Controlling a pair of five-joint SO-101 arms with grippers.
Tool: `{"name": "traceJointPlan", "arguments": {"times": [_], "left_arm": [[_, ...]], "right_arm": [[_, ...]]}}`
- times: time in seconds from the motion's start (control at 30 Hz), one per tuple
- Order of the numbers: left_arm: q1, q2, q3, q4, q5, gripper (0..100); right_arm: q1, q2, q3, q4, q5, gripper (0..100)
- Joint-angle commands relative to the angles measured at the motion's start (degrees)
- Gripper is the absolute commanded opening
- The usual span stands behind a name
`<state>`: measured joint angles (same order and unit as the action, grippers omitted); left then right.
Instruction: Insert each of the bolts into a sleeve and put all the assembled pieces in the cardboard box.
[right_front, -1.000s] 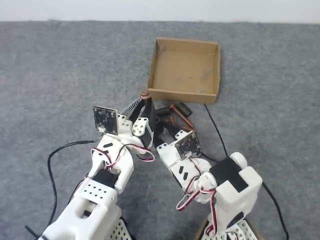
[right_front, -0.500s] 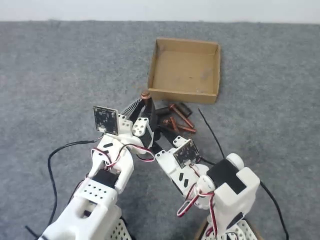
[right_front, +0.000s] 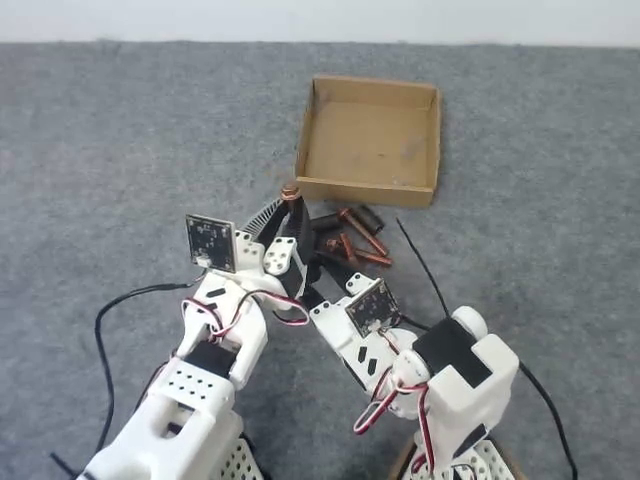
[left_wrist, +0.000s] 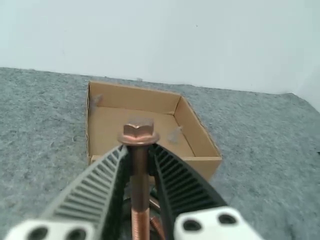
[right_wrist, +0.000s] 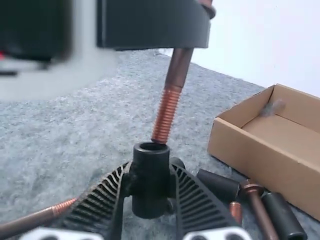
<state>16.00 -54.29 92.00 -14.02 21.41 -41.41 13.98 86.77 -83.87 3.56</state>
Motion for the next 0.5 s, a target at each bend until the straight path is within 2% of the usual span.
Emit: {"name": "traceJointPlan", "arguments": {"times": [0.0, 0.13, 0.27, 0.47], "left_arm": [[-1.85, -1.76, 0.13, -5.45, -0.79, 1], [-2.81, -1.76, 0.13, -5.89, -0.79, 1], [-2.81, -1.76, 0.04, -5.89, -0.79, 1], [-2.81, -1.76, 0.04, -5.89, -0.79, 1]], "right_arm": [[-0.13, -4.35, -0.70, -1.36, 0.18, 0.6], [0.40, -4.18, -2.73, -1.10, -1.67, 0.6], [0.84, -4.35, -5.19, 4.88, -1.85, 0.6], [0.84, -4.44, -5.63, 5.76, -1.49, 0.6]]}}
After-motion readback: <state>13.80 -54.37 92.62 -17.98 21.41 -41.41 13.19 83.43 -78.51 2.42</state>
